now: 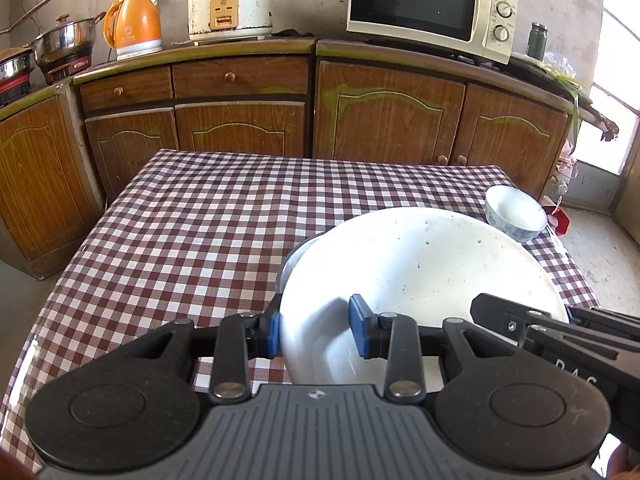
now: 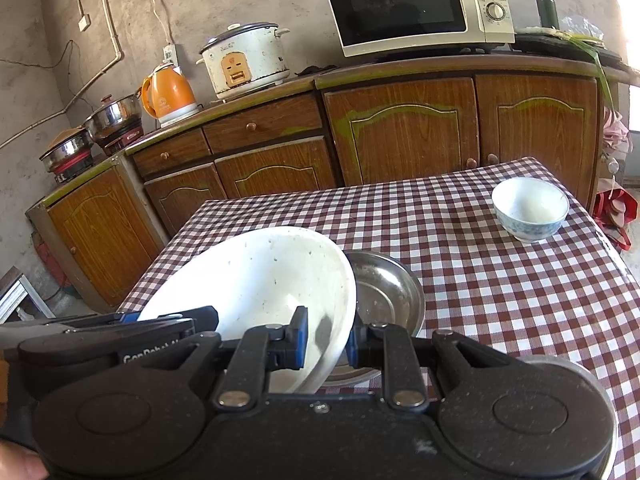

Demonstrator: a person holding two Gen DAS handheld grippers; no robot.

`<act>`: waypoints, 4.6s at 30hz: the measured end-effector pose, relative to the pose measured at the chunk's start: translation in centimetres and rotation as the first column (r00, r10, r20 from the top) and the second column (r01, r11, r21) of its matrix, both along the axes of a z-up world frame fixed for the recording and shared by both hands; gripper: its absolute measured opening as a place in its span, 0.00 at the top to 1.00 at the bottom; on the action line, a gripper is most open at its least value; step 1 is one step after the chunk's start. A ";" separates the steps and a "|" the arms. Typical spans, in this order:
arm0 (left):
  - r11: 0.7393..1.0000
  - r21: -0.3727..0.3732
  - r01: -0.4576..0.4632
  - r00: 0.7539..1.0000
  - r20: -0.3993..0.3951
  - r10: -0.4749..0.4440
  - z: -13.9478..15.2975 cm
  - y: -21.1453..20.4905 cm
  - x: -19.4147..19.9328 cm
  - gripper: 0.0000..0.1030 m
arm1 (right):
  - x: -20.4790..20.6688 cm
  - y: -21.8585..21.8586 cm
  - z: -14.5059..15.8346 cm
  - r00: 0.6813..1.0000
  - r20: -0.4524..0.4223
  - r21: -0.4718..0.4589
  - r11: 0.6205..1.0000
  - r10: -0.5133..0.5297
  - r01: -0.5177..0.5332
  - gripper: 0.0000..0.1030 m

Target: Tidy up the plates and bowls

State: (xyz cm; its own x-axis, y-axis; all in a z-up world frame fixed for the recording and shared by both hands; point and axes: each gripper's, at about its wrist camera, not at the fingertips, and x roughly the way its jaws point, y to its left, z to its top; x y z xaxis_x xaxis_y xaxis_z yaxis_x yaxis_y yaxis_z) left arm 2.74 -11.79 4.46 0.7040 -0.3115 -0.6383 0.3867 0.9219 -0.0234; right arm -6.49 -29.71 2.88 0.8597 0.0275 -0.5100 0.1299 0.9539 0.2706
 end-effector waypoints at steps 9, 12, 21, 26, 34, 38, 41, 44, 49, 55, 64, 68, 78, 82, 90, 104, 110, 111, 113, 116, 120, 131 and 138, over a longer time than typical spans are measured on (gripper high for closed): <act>1.000 -0.006 0.007 1.000 -0.003 -0.007 -0.2 0.0 -0.5 0.66 | -0.8 -0.2 -0.1 1.000 0.005 0.007 1.000 -0.008 0.008 0.76; 1.000 -0.007 0.006 1.000 -0.003 -0.006 -0.2 0.0 -0.7 0.66 | -1.0 -0.2 -0.1 1.000 0.006 0.005 1.000 -0.009 0.009 0.76; 1.000 -0.004 0.005 1.000 -0.011 -0.005 -0.7 0.2 -1.3 0.65 | -1.7 0.1 -0.3 1.000 0.006 0.006 1.000 -0.007 0.007 0.76; 1.000 -0.004 0.006 1.000 -0.017 -0.006 -0.8 0.3 -1.5 0.65 | -1.9 0.1 -0.4 1.000 0.006 0.007 1.000 -0.008 0.008 0.76; 1.000 -0.007 0.006 1.000 -0.023 -0.007 -1.0 0.3 -1.7 0.65 | -2.4 0.0 -0.7 1.000 0.008 0.007 1.000 -0.009 0.009 0.76; 1.000 -0.008 0.006 1.000 -0.025 -0.007 -1.1 0.2 -1.9 0.65 | -2.6 0.0 -0.8 1.000 0.007 0.010 1.000 -0.010 0.010 0.76; 1.000 -0.006 0.006 1.000 -0.028 -0.006 -1.3 0.1 -2.1 0.65 | -2.9 0.0 -1.0 1.000 0.003 0.015 1.000 -0.010 0.010 0.76; 1.000 -0.009 0.006 0.999 -0.037 -0.006 -1.4 0.1 -2.2 0.65 | -3.1 0.0 -1.1 1.000 0.002 0.022 1.000 -0.012 0.011 0.76; 1.000 -0.014 0.008 0.999 -0.043 -0.009 -1.4 0.0 -2.4 0.65 | -3.4 -0.1 -1.0 1.000 0.004 0.020 1.000 -0.014 0.014 0.76; 1.000 -0.014 0.010 0.999 -0.044 -0.011 -1.4 -0.1 -2.3 0.65 | -3.6 -0.1 -1.1 1.000 0.004 0.016 1.000 -0.016 0.016 0.76; 1.000 -0.009 0.026 0.998 -0.050 -0.026 -1.7 -0.4 -2.6 0.65 | -4.2 -0.4 -1.3 1.000 -0.001 0.026 0.999 -0.027 0.027 0.76; 0.999 -0.012 0.030 0.998 -0.050 -0.030 -1.7 -0.4 -2.6 0.65 | -4.4 -0.5 -1.3 1.000 -0.003 0.025 0.999 -0.031 0.031 0.76; 0.999 -0.005 0.037 0.998 -0.051 -0.037 -2.0 -0.5 -2.7 0.66 | -4.5 -0.3 -1.5 0.999 -0.008 0.012 0.999 -0.036 0.036 0.76; 0.999 -0.007 0.044 0.998 -0.052 -0.044 -2.0 -0.6 -2.7 0.66 | -4.6 -0.6 -1.7 0.999 -0.010 0.022 0.999 -0.040 0.040 0.76; 0.998 -0.001 0.056 0.997 -0.060 -0.056 -2.4 -0.8 -2.7 0.66 | -4.8 -0.9 -1.8 0.999 -0.012 0.023 0.998 -0.050 0.050 0.76; 0.997 0.013 0.080 0.994 -0.070 -0.079 -2.9 -1.3 -3.0 0.66 | -5.9 -1.1 -2.5 0.997 -0.030 0.026 0.997 -0.068 0.069 0.76; 0.996 0.015 0.086 0.994 -0.073 -0.084 -3.0 -1.4 -3.1 0.66 | -6.2 -1.2 -2.6 0.997 -0.033 0.027 0.997 -0.074 0.075 0.76; 0.996 0.017 0.087 0.994 -0.073 -0.085 -3.1 -1.4 -3.1 0.66 | -6.2 -1.2 -2.7 0.997 -0.033 0.027 0.997 -0.075 0.075 0.76; 0.996 0.016 0.090 0.993 -0.075 -0.089 -3.1 -1.4 -3.2 0.66 | -6.3 -1.3 -2.6 0.997 -0.033 0.026 0.997 -0.076 0.077 0.76; 0.995 0.019 0.095 0.993 -0.077 -0.094 -3.2 -1.6 -3.3 0.66 | -6.5 -1.4 -2.7 0.996 -0.034 0.031 0.996 -0.081 0.082 0.76; 0.995 0.020 0.100 0.992 -0.079 -0.098 -3.2 -1.8 -3.5 0.66 | -6.7 -1.5 -2.8 0.996 -0.036 0.030 0.996 -0.086 0.087 0.76; 0.993 0.016 0.121 0.990 -0.079 -0.119 -3.2 -2.0 -3.8 0.66 | -7.4 -1.9 -2.7 0.994 -0.036 0.033 0.994 -0.102 0.104 0.76; 0.990 0.016 0.137 0.988 -0.078 -0.135 -3.3 -2.5 -4.1 0.66 | -8.0 -2.2 -2.7 0.992 -0.036 0.032 0.992 -0.118 0.120 0.76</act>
